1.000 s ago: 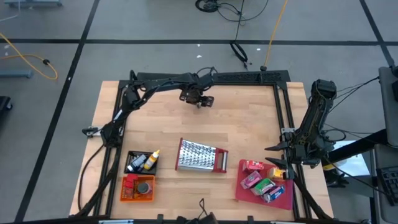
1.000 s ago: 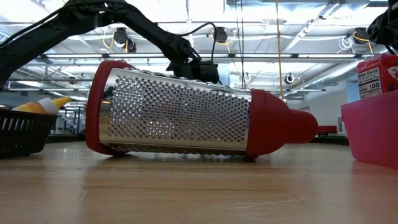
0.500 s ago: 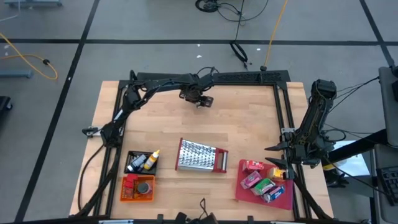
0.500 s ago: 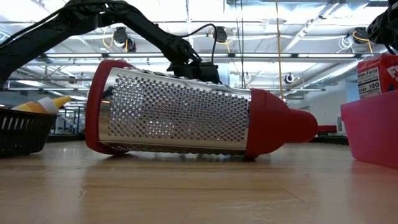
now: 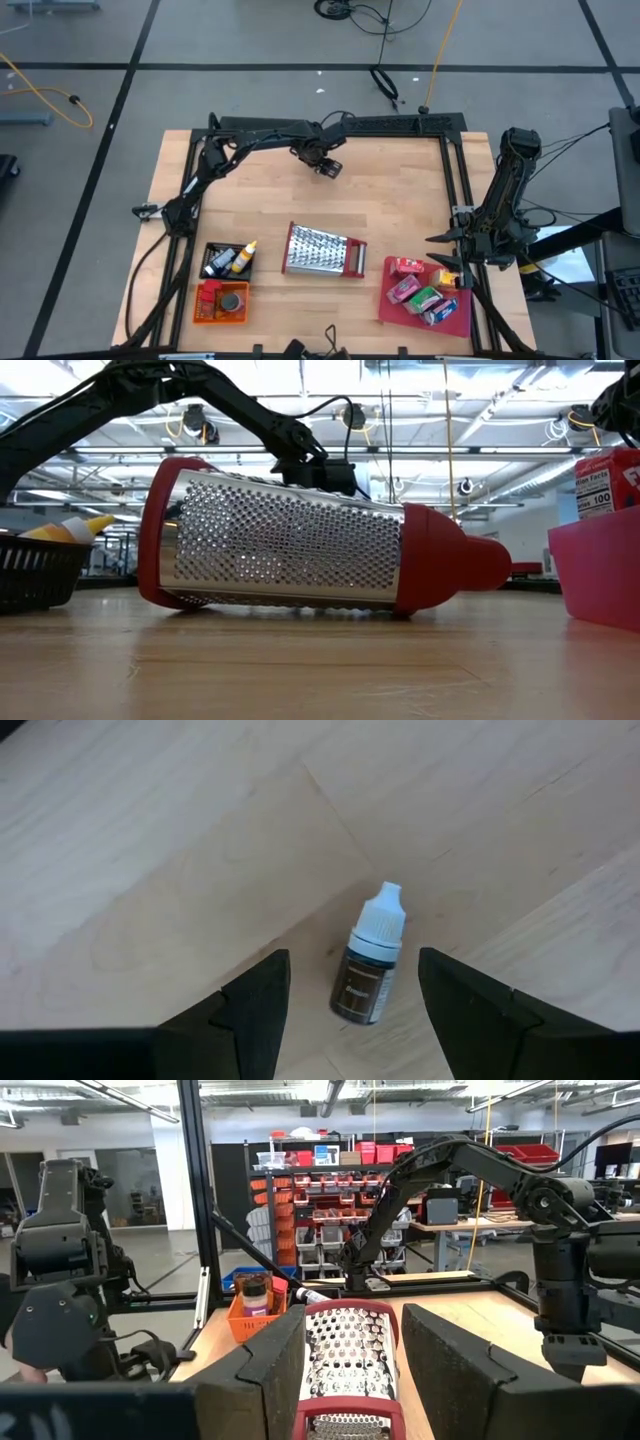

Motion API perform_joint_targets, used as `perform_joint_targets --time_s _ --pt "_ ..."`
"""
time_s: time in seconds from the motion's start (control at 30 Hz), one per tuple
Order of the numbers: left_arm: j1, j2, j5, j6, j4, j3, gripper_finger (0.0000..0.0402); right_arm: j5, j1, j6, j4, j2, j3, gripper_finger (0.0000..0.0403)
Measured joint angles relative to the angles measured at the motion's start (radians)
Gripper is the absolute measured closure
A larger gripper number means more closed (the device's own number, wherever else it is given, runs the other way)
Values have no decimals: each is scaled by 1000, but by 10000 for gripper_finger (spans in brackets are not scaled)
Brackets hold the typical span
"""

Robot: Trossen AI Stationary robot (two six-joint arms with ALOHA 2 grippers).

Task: Pick & Place Kitchen Items
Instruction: Put the small brown food coloring bottle into the black bin

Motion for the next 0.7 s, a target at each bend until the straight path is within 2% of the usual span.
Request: perform_joint_targets --time_s 0.33,0.5,0.7 --pt "-31 0 36 16 10 -1 177 0 0 0 0 0 0 243" --pt "-39 0 9 56 -1 -1 179 0 0 0 0 0 0 243" --pt "-40 11 -43 -16 10 -2 224 0 0 -2 0 0 0 243"
